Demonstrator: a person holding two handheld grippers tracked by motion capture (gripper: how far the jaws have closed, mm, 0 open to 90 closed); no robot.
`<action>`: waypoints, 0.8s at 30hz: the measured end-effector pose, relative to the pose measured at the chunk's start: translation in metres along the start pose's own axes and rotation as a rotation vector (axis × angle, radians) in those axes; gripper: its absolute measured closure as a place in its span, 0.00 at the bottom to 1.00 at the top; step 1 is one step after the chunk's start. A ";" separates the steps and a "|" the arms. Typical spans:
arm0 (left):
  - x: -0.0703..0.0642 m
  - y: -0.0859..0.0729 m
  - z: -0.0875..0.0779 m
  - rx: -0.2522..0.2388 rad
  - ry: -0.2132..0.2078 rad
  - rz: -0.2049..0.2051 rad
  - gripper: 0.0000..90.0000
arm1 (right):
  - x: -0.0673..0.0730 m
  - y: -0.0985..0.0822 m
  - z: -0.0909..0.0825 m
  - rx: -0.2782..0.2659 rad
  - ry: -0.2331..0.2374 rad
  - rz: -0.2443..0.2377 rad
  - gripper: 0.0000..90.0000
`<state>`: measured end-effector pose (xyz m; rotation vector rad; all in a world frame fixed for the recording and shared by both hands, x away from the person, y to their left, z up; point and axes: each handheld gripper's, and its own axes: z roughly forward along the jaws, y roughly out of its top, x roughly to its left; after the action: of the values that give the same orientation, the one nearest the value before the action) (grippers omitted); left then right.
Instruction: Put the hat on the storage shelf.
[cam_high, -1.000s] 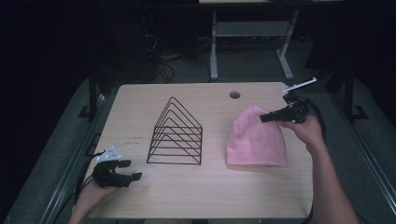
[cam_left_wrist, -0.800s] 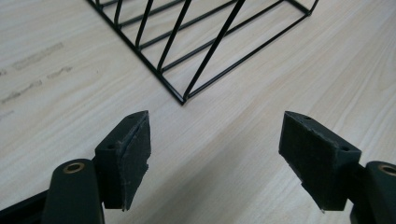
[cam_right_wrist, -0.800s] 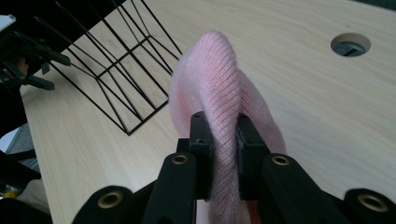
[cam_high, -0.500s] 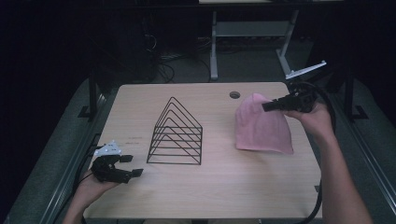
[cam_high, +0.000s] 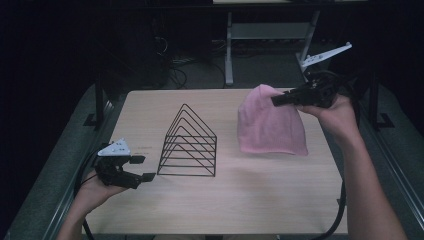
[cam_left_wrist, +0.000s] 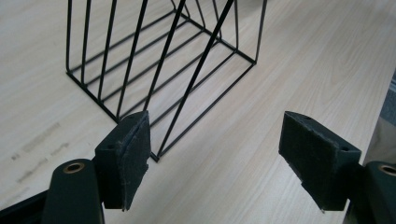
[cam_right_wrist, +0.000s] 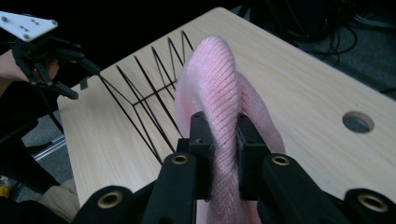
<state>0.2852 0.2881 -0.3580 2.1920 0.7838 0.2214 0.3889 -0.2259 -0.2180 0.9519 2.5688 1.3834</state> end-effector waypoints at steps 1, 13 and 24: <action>0.000 0.003 -0.001 0.002 -0.001 0.005 0.28 | 0.000 0.000 0.000 0.000 0.000 0.000 0.89; -0.007 0.050 -0.016 -0.039 -0.072 0.056 0.27 | 0.042 0.056 0.009 -0.001 0.064 -0.109 0.89; -0.008 0.075 -0.021 -0.032 -0.084 0.093 0.27 | 0.068 0.097 0.022 -0.024 0.109 -0.181 0.89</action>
<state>0.3053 0.2583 -0.2886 2.1950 0.6293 0.1857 0.3884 -0.1337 -0.1406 0.6391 2.6322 1.4488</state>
